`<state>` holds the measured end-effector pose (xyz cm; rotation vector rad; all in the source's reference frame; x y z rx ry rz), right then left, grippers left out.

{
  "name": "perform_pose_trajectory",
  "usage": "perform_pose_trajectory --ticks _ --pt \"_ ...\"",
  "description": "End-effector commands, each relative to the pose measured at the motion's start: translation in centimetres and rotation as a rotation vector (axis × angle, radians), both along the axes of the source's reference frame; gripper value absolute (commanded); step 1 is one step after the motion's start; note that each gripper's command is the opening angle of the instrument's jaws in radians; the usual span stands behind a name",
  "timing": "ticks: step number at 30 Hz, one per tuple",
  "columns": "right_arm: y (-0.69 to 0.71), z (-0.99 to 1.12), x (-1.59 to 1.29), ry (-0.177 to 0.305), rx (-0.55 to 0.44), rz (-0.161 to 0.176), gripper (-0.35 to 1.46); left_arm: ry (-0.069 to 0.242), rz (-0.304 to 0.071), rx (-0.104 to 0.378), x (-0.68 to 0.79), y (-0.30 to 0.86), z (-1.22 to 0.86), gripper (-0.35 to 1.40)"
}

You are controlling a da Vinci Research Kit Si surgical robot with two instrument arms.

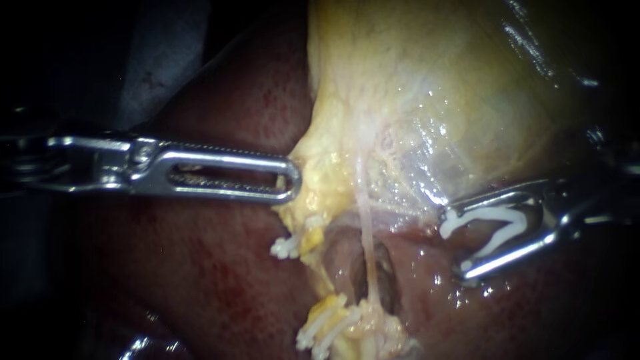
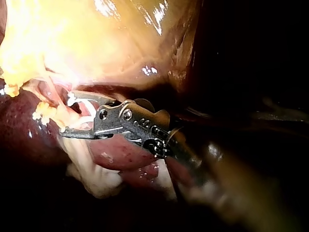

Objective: Clipping first clip right tube

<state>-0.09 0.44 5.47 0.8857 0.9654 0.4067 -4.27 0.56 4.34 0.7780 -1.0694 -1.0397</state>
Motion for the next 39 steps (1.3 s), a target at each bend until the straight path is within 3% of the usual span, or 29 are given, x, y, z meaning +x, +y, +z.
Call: perform_pose_trajectory --ticks 1,6,12,27,39 --pt "-0.04 0.04 0.03 0.002 0.002 -0.009 0.47 0.001 -0.001 -0.001 0.00 0.00 0.00 -0.35" --pt "-0.21 0.20 0.14 0.006 0.000 -0.027 0.46 0.001 -0.001 -0.001 0.00 0.00 0.00 -0.35" --pt "-0.32 0.36 0.22 0.002 0.009 -0.036 0.46 0.001 -0.001 0.000 0.00 0.00 -0.01 -0.35" --pt "-0.40 0.72 0.42 -0.008 0.019 -0.041 0.46 0.002 -0.002 0.000 -0.01 -0.01 -0.03 -0.35" --pt "-0.42 0.83 0.66 -0.009 0.019 -0.047 0.47 0.002 -0.003 0.000 -0.02 -0.02 -0.04 -0.35"
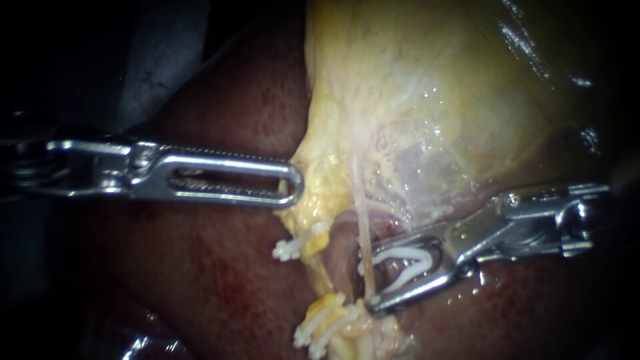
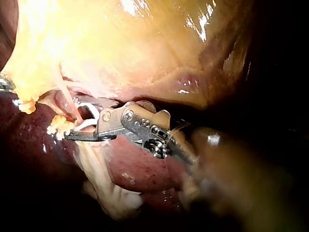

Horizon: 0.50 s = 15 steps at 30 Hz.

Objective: Clipping first clip right tube

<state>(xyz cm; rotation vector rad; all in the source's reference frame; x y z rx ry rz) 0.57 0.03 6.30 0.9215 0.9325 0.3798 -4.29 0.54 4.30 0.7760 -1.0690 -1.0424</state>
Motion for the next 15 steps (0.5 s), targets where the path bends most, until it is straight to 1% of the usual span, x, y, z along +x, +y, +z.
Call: perform_pose_trajectory --ticks 1,7,15 --pt "0.00 0.01 0.01 0.000 -0.001 0.000 0.47 0.000 0.000 0.000 0.00 0.00 0.00 -0.35" --pt "-0.02 0.03 0.06 0.003 0.000 -0.009 0.46 0.000 0.000 0.000 0.00 0.00 0.00 -0.35" --pt "-0.03 0.03 0.04 -0.001 0.010 -0.009 0.42 0.000 0.000 0.000 0.00 0.00 0.00 -0.35"
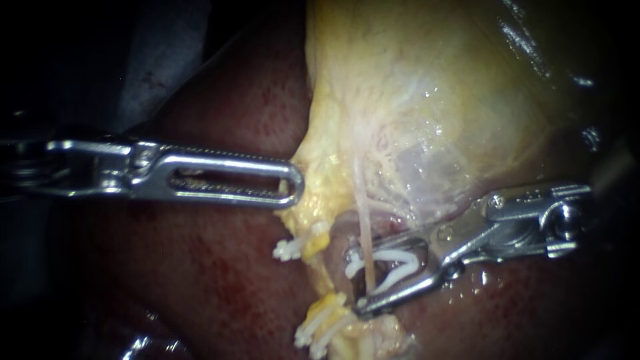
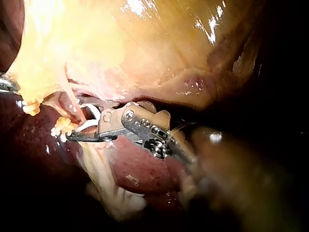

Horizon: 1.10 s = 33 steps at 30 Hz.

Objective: Clipping first clip right tube

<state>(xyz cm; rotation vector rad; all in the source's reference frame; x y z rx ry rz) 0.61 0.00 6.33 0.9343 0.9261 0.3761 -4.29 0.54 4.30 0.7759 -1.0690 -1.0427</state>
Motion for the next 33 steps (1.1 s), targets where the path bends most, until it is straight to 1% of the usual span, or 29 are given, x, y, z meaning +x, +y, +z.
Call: perform_pose_trajectory --ticks 1,6,8,9,13,17,33 --pt "0.00 -0.01 0.00 -0.001 0.000 0.000 0.41 0.000 0.000 0.000 0.00 0.00 0.00 -0.35" --pt "0.00 -0.01 -0.02 0.000 0.009 -0.008 0.29 0.000 0.000 0.000 0.00 0.00 0.00 -0.35" --pt "0.01 -0.01 -0.03 -0.004 0.021 -0.009 0.20 0.000 0.000 0.000 0.00 0.00 0.00 -0.35" --pt "0.01 -0.02 -0.04 -0.003 0.023 -0.012 0.10 0.000 0.000 0.000 0.00 0.00 0.00 -0.35" --pt "0.05 -0.04 -0.04 -0.013 0.052 -0.016 -0.15 0.000 0.000 0.000 0.00 0.00 0.00 -0.35" --pt "0.06 -0.04 -0.05 -0.017 0.067 -0.020 -0.24 0.000 0.000 0.000 0.00 0.00 0.00 -0.35" --pt "0.05 -0.02 -0.07 -0.021 0.076 -0.021 -0.25 0.000 0.000 0.000 0.00 0.00 0.00 -0.35"
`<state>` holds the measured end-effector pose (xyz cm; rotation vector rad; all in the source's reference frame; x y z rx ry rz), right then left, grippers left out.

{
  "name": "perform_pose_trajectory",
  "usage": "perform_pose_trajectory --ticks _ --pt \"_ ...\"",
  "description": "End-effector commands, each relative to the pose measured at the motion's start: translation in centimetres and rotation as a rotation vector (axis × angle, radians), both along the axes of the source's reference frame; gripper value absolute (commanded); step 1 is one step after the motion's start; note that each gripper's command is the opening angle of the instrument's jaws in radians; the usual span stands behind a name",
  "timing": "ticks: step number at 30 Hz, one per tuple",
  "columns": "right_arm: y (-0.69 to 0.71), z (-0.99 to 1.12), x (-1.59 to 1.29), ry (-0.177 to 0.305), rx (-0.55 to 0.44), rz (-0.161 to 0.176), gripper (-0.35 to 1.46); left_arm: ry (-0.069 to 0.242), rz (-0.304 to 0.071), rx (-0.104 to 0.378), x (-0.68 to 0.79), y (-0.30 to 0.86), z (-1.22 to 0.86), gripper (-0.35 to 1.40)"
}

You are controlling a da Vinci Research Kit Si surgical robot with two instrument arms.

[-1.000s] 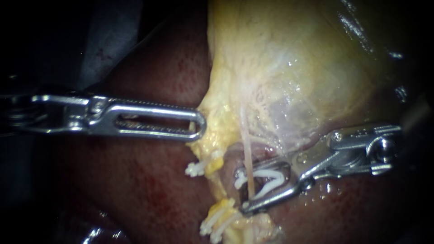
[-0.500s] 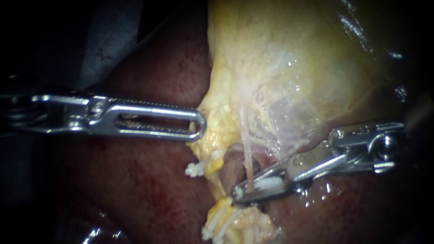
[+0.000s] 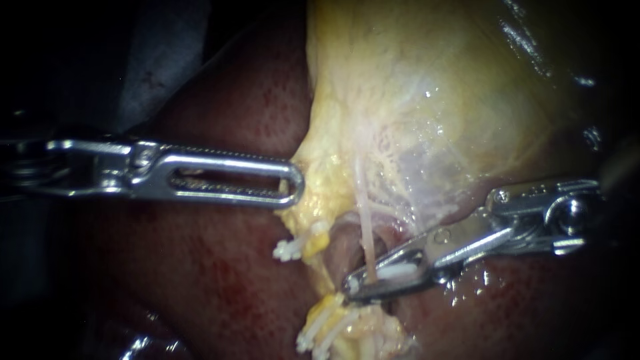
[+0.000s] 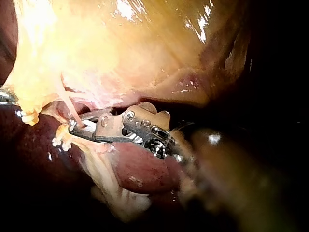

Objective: Clipping first clip right tube

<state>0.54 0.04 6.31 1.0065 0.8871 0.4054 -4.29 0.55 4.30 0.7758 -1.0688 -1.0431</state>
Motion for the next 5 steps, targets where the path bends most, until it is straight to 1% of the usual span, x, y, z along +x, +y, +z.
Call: perform_pose_trajectory --ticks 1,5 --pt "0.00 0.00 0.00 0.000 0.000 0.000 -0.25 0.000 0.000 0.000 0.00 0.00 0.00 -0.35" --pt "0.00 0.00 0.00 0.000 0.000 0.000 -0.24 0.000 0.000 0.000 -0.01 0.00 0.00 -0.35"
